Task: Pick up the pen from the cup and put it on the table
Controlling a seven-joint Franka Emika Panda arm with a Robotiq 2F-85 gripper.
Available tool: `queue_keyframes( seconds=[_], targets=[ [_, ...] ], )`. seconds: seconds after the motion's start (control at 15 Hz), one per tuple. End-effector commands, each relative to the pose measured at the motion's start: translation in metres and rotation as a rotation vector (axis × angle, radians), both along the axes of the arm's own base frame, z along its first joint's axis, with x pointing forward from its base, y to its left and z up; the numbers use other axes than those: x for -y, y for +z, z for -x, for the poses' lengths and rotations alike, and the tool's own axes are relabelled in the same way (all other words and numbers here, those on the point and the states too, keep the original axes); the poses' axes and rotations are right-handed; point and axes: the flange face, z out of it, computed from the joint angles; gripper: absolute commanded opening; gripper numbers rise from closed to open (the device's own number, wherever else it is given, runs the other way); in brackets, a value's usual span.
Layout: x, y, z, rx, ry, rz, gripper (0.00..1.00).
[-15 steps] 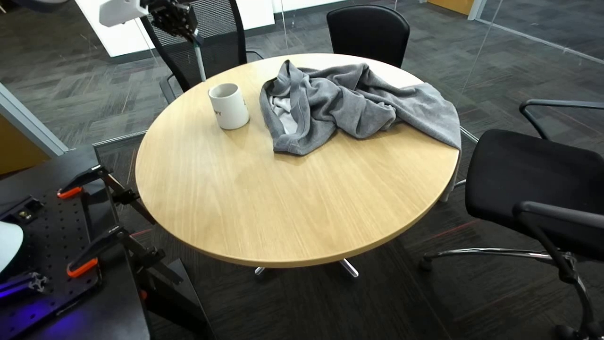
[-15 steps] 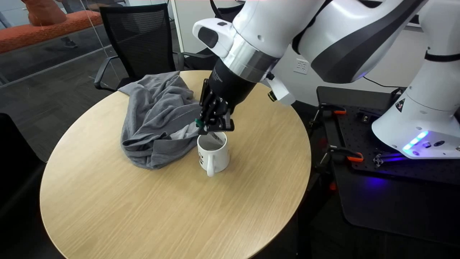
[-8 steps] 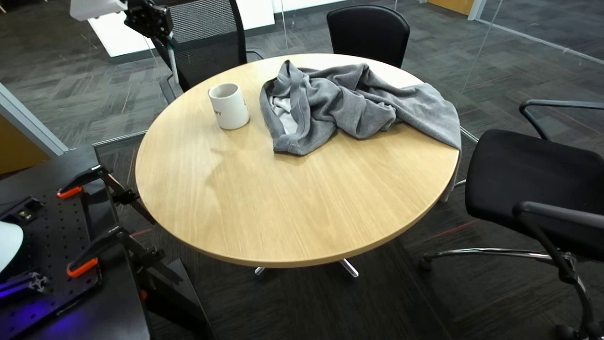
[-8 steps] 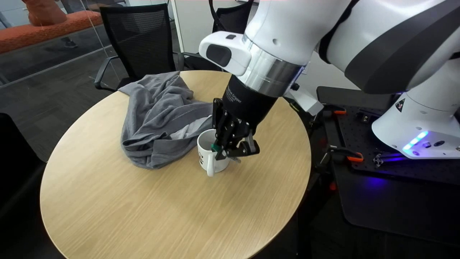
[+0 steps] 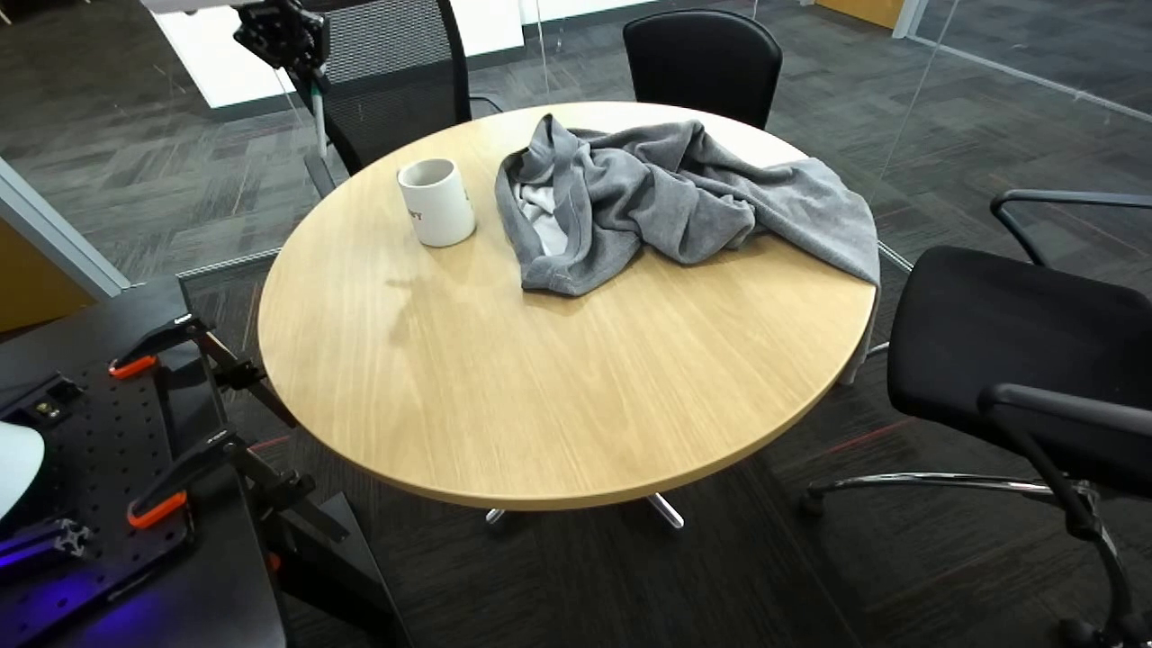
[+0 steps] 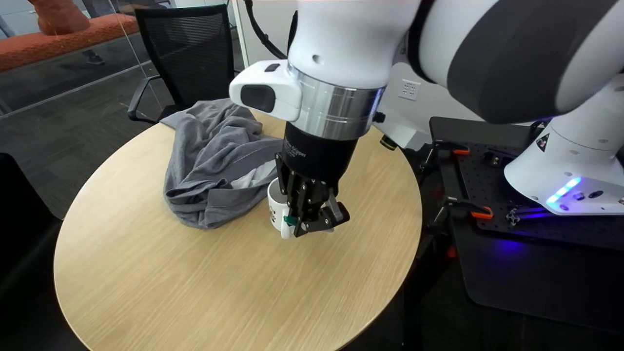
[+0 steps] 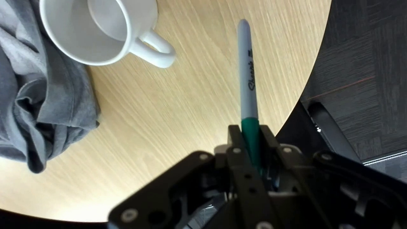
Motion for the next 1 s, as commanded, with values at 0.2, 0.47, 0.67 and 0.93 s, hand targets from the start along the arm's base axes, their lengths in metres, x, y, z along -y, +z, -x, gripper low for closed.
queue_keyframes(
  seconds=[0.2,0.47,0.67,0.93],
  targets=[
    [-0.018,-0.039,-0.045,-0.119,0.093,0.001,0.04],
    [-0.034,-0.066,-0.058,-0.173,0.123,0.002,0.04],
    [-0.044,-0.082,-0.067,-0.220,0.127,0.015,0.04],
    [-0.050,-0.101,-0.084,-0.275,0.108,0.057,0.04]
  ],
)
